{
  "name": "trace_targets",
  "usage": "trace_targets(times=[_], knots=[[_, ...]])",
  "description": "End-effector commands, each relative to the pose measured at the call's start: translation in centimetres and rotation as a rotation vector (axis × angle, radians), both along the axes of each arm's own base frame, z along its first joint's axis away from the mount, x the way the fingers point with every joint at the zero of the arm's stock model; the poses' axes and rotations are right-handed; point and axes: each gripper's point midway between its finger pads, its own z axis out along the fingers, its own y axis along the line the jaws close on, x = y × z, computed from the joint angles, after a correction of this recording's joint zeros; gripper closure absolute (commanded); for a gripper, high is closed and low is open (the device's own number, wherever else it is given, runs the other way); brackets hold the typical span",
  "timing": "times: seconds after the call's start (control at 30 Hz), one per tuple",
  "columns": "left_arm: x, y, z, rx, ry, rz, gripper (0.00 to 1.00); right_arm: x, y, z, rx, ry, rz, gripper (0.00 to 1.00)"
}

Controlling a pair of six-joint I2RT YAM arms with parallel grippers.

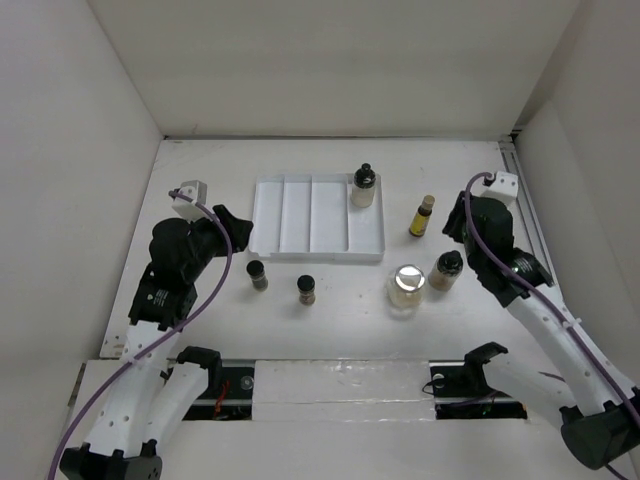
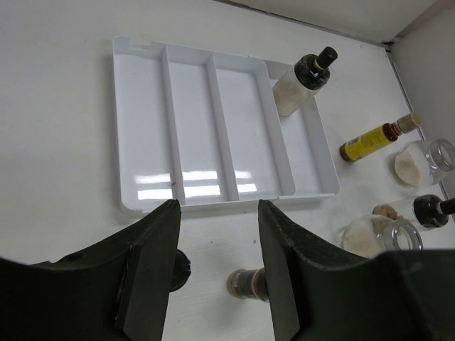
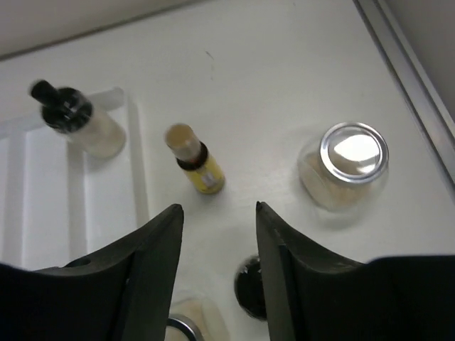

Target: Organize the condiment bottles

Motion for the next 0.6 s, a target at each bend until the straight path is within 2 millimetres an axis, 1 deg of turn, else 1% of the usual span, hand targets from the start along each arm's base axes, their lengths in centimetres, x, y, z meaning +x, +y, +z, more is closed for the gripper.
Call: trace_targets(times=[0.0, 0.03, 0.07, 0.1, 0.13, 0.3, 0.33, 0.47, 0.53, 0.57], knots=[[0.1, -0.1, 0.9, -0.013, -0.037, 0.001, 0.57, -2.5, -2.1, -5.5, 0.006, 0.163, -0.110, 0.47], [0.2, -0.1, 1.1, -0.015, -0.046, 0.000, 0.57, -2.8, -2.1, -5.9, 0.010, 0.168, -0.101, 0.45], [0.2, -0.1, 1.1, -0.015, -0.046, 0.000, 0.57, -2.9, -2.2, -6.8, 0.022, 0.192, -0.094, 0.44], [0.1, -0.1, 1.3, -0.017, -0.055, 0.000, 0.57, -2.7, -1.8, -7.6, 0.033, 0.215, -0.071, 0.44], [0.1, -0.1, 1.3, -0.017, -0.055, 0.000, 0.57, -2.7, -1.8, -8.3, 0.025, 0.235, -0.071, 0.44], [0.1, -0.4, 1.1, -0.019, -0.045, -0.017, 0.57, -2.4, -1.1, -9.4, 0.036, 0.266, -0.035, 0.44], [0.1, -0.4, 1.1, -0.019, -0.045, -0.017, 0.57, -2.8, -1.2, -10.5, 0.027, 0.290, -0.036, 0.45], [0.0, -0.6, 1.1, -0.021, -0.045, -0.026, 0.57, -3.4, -1.4, -11.4, 0.037, 0.293, -0.042, 0.47], [0.0, -0.6, 1.1, -0.021, -0.045, -0.026, 0.57, -3.3, -1.2, -11.3, 0.044, 0.286, -0.033, 0.47], [0.0, -0.6, 1.1, -0.021, -0.045, -0.026, 0.57, -3.2, -1.2, -11.6, 0.040, 0.298, -0.034, 0.47]])
